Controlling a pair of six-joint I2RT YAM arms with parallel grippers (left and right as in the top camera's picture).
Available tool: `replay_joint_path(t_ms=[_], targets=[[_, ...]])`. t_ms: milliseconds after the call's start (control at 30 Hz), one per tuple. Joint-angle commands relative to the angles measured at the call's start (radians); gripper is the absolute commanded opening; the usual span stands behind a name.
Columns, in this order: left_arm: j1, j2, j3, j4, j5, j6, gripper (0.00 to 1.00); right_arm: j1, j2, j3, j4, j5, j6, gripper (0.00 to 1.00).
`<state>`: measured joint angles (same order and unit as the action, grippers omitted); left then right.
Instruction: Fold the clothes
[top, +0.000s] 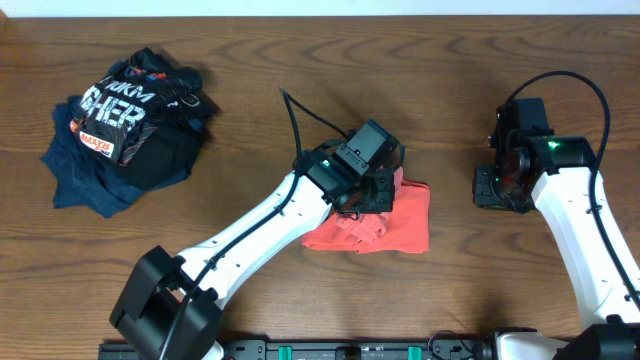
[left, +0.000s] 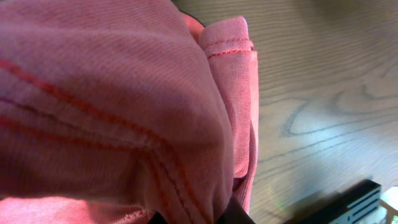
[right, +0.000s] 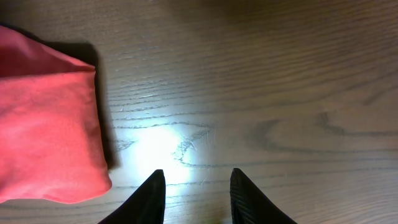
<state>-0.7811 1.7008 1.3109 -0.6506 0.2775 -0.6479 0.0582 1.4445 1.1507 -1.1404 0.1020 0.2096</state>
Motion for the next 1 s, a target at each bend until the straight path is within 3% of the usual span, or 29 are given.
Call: replay_joint_path(t_ms=[0, 300, 367, 400, 467, 633, 833, 967], targets=[[-0.001, -0.008, 0.021, 0.005, 0.029, -0.019, 0.06, -0.006, 0.000, 0.005, -0.001, 0.006, 0.010, 0.33], [-0.023, -0.008, 0.021, 0.044, 0.029, -0.025, 0.07, -0.006, 0.000, 0.005, -0.001, 0.006, 0.010, 0.33], [-0.033, -0.008, 0.021, 0.056, 0.029, -0.024, 0.17, -0.006, 0.000, 0.005, -0.002, 0.006, 0.010, 0.33], [-0.035, -0.008, 0.021, 0.060, 0.029, -0.024, 0.30, -0.006, 0.000, 0.005, -0.002, 0.006, 0.010, 0.33], [-0.037, -0.008, 0.021, 0.066, 0.043, -0.024, 0.38, -0.006, 0.000, 0.005, -0.004, 0.006, 0.010, 0.33], [-0.028, -0.024, 0.022, 0.107, 0.153, 0.025, 0.39, -0.006, 0.000, 0.005, -0.004, 0.005, 0.010, 0.34], [0.059, -0.093, 0.023, 0.064, 0.151, 0.107, 0.39, -0.005, 0.000, 0.005, 0.002, -0.022, -0.010, 0.36], [0.167, -0.129, 0.023, -0.019, 0.042, 0.122, 0.39, -0.005, 0.000, 0.005, 0.047, -0.365, -0.257, 0.35]])
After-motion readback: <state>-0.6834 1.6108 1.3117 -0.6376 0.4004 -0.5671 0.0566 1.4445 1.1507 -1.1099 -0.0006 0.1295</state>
